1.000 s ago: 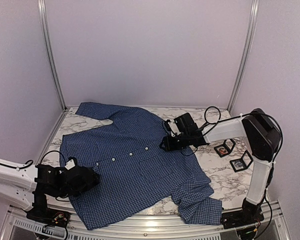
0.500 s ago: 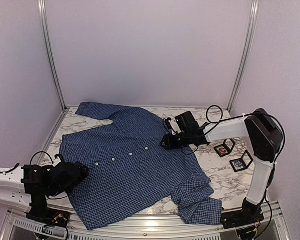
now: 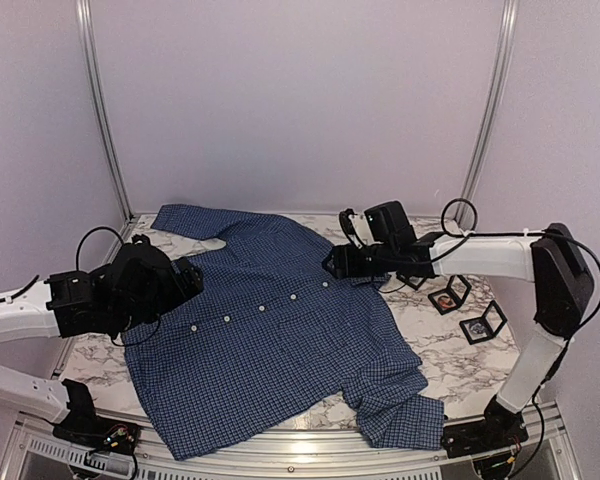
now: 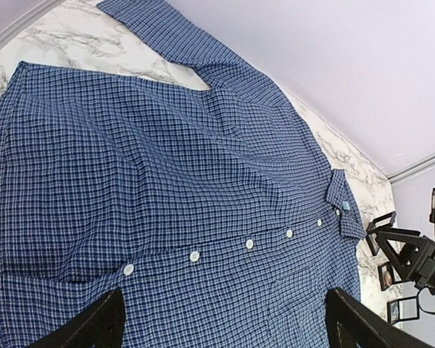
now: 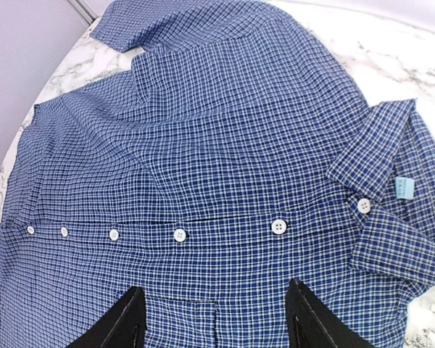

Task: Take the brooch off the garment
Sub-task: Smooth out the flattened clothing at the center of the board, then reset both arms

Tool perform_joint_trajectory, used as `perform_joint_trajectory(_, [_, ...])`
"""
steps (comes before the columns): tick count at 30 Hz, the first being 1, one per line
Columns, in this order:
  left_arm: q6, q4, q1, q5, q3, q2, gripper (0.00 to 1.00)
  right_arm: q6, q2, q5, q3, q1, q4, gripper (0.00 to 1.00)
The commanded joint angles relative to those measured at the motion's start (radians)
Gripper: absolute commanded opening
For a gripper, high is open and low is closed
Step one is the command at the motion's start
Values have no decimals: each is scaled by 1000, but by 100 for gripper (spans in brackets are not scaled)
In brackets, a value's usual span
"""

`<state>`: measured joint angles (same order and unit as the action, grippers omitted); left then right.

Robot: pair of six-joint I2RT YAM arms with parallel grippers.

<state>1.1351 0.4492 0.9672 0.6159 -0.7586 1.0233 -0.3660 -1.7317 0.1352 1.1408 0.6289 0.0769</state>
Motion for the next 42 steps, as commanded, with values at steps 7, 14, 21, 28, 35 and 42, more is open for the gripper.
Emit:
perform_joint_trajectory(7, [-398, -302, -143, -358, -183, 237, 99, -48, 216, -129, -85, 20, 66, 72])
perform_joint_trajectory(14, [-518, -395, -186, -489, -244, 290, 99, -92, 456, -270, -212, 25, 100, 80])
perform_joint_trajectory(21, [-622, -406, -192, -538, -316, 308, 99, -116, 635, -327, -253, 25, 119, 98])
perform_joint_trajectory(28, [-654, -400, -201, -532, -350, 291, 99, -108, 707, -352, -268, 25, 80, 98])
perform_joint_trajectory(35, [-668, -366, -203, -503, -359, 276, 99, -99, 701, -403, -231, 24, 46, 99])
perform_joint_trajectory(42, [-664, -349, -202, -498, -358, 268, 99, -84, 703, -421, -207, 23, 21, 98])
